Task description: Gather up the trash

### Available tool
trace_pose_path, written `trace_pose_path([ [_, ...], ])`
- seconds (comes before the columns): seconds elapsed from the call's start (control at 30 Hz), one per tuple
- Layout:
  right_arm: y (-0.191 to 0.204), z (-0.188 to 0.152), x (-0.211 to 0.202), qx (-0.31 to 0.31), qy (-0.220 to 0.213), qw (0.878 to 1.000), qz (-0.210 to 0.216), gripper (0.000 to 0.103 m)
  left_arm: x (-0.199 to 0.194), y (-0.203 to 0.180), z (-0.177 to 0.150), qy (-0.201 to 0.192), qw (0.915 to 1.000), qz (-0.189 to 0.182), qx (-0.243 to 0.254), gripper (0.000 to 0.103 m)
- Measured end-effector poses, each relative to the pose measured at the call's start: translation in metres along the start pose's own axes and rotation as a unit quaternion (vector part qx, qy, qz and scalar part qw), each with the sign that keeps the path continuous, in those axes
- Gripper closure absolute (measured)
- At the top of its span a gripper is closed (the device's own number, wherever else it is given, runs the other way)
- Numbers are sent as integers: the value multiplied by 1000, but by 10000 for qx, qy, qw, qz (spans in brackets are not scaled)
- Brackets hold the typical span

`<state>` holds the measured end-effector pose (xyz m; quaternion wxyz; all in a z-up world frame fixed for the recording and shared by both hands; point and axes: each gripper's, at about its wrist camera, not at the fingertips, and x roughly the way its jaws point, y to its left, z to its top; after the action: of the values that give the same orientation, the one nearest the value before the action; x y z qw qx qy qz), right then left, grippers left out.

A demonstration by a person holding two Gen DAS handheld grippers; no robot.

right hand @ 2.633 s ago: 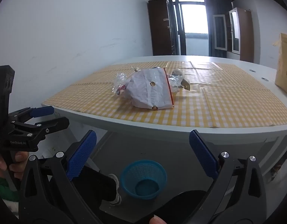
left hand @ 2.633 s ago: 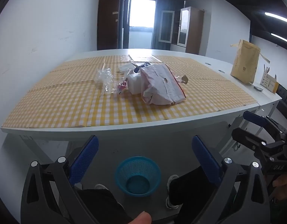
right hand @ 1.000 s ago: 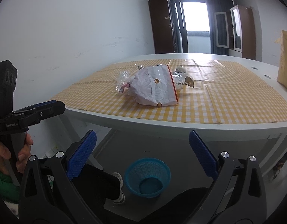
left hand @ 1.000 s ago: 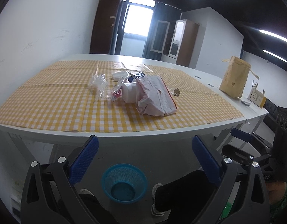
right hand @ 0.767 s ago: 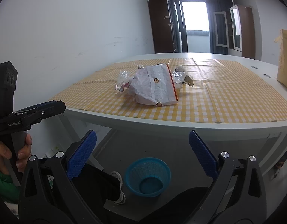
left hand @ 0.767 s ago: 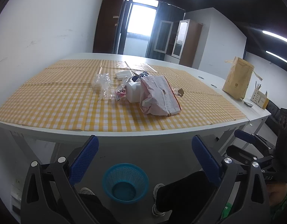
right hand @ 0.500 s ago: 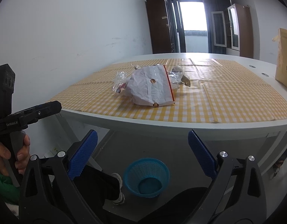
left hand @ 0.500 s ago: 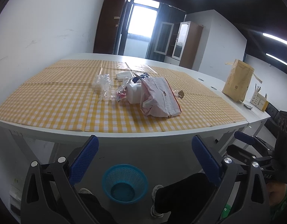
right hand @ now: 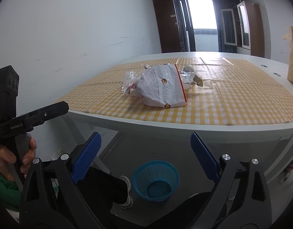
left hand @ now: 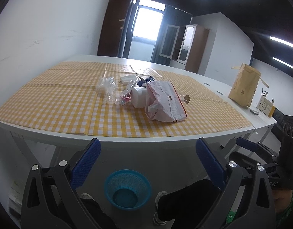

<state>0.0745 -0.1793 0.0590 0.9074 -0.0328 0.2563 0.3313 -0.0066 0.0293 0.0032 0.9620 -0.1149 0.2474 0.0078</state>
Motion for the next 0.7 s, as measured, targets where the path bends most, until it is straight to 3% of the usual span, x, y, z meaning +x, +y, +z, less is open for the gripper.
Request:
trace_pose_path([
  [0.5,18,24,43,-163,108,9996,188,13,19,49,33,-72,9988,435,-234,6],
  [0.7,27,41,77,-194,136,9997,98,13,40,75,48,77,9981,393,-466,6],
])
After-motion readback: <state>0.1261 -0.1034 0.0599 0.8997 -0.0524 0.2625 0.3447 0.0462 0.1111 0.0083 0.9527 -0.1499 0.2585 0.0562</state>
